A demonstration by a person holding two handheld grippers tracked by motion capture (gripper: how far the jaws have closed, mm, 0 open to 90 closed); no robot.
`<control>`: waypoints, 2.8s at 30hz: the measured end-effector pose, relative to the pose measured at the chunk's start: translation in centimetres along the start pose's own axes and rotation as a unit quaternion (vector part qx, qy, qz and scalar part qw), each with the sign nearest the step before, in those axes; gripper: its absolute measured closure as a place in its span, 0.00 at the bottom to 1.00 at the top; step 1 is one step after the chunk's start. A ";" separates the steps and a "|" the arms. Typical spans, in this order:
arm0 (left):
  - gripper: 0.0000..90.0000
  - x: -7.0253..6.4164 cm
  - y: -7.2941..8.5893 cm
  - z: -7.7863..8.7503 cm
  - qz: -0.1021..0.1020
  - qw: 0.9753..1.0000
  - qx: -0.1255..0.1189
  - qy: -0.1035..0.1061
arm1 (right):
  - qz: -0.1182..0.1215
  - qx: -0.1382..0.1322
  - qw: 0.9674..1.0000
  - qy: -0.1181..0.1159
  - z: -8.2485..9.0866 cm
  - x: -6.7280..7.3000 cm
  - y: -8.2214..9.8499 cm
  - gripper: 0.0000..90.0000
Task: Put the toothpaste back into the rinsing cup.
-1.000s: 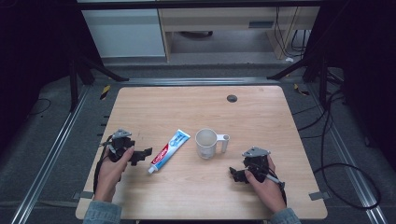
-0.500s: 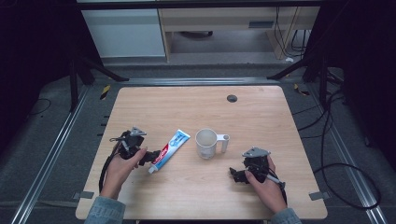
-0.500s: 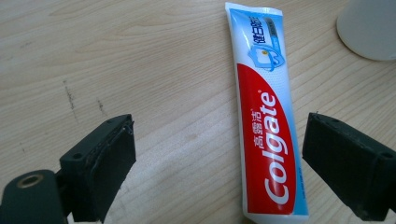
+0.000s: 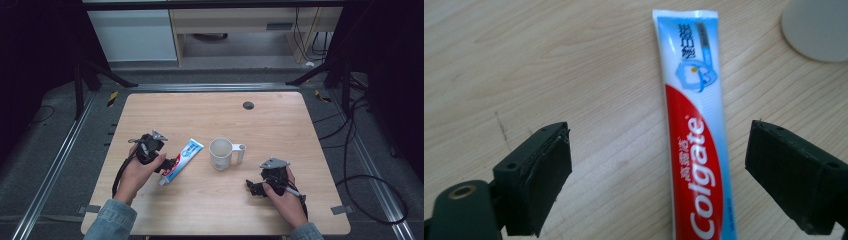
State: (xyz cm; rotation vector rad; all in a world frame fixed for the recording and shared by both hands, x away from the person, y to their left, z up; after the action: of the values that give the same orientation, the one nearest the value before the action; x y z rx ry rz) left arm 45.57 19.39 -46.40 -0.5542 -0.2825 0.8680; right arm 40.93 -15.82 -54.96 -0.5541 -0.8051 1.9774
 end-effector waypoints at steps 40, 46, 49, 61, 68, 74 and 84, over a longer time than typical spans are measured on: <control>0.23 -3.7 -6.4 -2.9 -0.077 0.983 0.166 0.025 | -0.014 0.000 1.000 0.014 -0.1 -0.7 0.0 0.00; 0.30 -3.6 -6.7 -3.7 -0.078 0.979 0.189 0.023 | -0.015 0.000 1.000 0.013 -0.1 -0.7 0.0 0.01; 0.30 -3.5 -6.9 -3.9 -0.077 0.978 0.192 0.022 | -0.015 0.000 1.000 0.013 0.0 -0.7 0.0 0.01; 0.30 -2.8 -6.6 -6.3 -0.070 0.969 0.238 0.002 | -0.015 0.000 1.000 0.014 0.0 -0.7 0.0 0.01; 0.31 -2.2 -6.2 -7.6 -0.047 0.969 0.241 0.009 | -0.014 0.000 1.000 0.013 0.0 -0.7 0.1 0.01; 0.35 -1.9 -5.5 -8.6 -0.037 0.967 0.253 0.009 | -0.015 0.001 1.000 0.013 0.0 -0.7 0.1 0.01; 0.44 -1.8 -5.2 -9.6 -0.017 0.967 0.255 0.023 | -0.013 0.000 1.000 0.013 0.0 -0.8 0.1 0.01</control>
State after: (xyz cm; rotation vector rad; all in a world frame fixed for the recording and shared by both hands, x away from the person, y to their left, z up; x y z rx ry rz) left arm 52.13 11.98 -51.35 -0.0890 -0.0191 0.8520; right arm 41.31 -16.50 -54.97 -0.5670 -0.7930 1.9431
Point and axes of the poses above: each handheld gripper's, and its own axes: z roughly backward along the jaws, y roughly out of its underside, x roughly to its left, the point moved 5 cm from there along -z, roughly forward along the jaws, and after that the axes turned 5 degrees about y, right-handed, at the moved point
